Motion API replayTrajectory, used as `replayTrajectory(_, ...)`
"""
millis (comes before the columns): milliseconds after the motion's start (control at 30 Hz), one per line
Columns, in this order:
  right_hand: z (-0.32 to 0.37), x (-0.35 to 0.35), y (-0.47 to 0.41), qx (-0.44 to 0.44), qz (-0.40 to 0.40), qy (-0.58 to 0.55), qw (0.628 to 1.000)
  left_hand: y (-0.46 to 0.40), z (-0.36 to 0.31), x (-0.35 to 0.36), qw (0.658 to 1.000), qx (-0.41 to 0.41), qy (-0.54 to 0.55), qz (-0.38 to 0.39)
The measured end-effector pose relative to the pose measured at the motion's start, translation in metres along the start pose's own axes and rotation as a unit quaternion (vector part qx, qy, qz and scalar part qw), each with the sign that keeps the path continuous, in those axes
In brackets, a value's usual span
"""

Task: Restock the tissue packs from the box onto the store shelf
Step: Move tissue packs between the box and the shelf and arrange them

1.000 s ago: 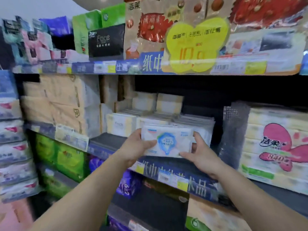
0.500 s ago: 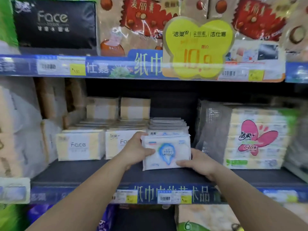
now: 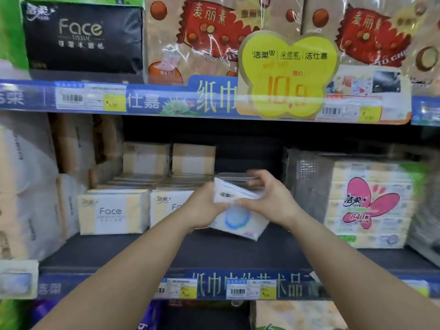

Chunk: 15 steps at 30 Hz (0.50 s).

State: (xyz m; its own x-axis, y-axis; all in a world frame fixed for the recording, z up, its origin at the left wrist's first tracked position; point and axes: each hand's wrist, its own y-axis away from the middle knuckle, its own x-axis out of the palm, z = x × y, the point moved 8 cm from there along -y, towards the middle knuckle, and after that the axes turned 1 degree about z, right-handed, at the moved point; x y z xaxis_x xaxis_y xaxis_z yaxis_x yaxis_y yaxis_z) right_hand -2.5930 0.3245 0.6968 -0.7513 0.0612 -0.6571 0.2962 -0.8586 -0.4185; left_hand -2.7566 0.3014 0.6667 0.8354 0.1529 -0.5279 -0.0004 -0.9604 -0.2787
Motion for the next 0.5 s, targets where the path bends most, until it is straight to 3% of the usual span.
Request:
replayTrajectory(67, -0.034, -0.006, 0.006, 0.060, -0.034, -0.005, 0.998, 0.004, 0.032, 0.007, 0.988, -0.052, 0.140, -0.033)
replayTrajectory(133, -0.074, 0.015, 0.014, 0.136, 0.029, -0.150, 0.979, 0.007, 0.059, 0.022, 0.977, -0.104, 0.185, -0.027)
replayTrajectory(167, -0.088, 0.032, 0.020, 0.170, 0.082, -0.198, 0.962, 0.006, 0.069, 0.028, 0.977, -0.123, 0.174, -0.023)
replayTrajectory(233, -0.105, 0.052, 0.023, 0.185, 0.114, -0.176, 0.960, 0.001, 0.080, 0.032, 0.979, -0.141, 0.144, -0.016)
replayTrajectory(333, -0.113, 0.053, 0.015, 0.177, 0.073, -0.163, 0.968, -0.001, 0.081, 0.029, 0.987, -0.143, 0.077, -0.017)
replayTrajectory(433, -0.118, 0.051, 0.010, 0.174, 0.066, -0.172, 0.967, 0.004, 0.073, 0.015, 0.987, -0.122, -0.063, -0.088)
replayTrajectory(500, -0.123, 0.047, 0.007, 0.174, 0.038, -0.155, 0.972, 0.006, 0.073, 0.012, 0.983, -0.125, -0.057, -0.121)
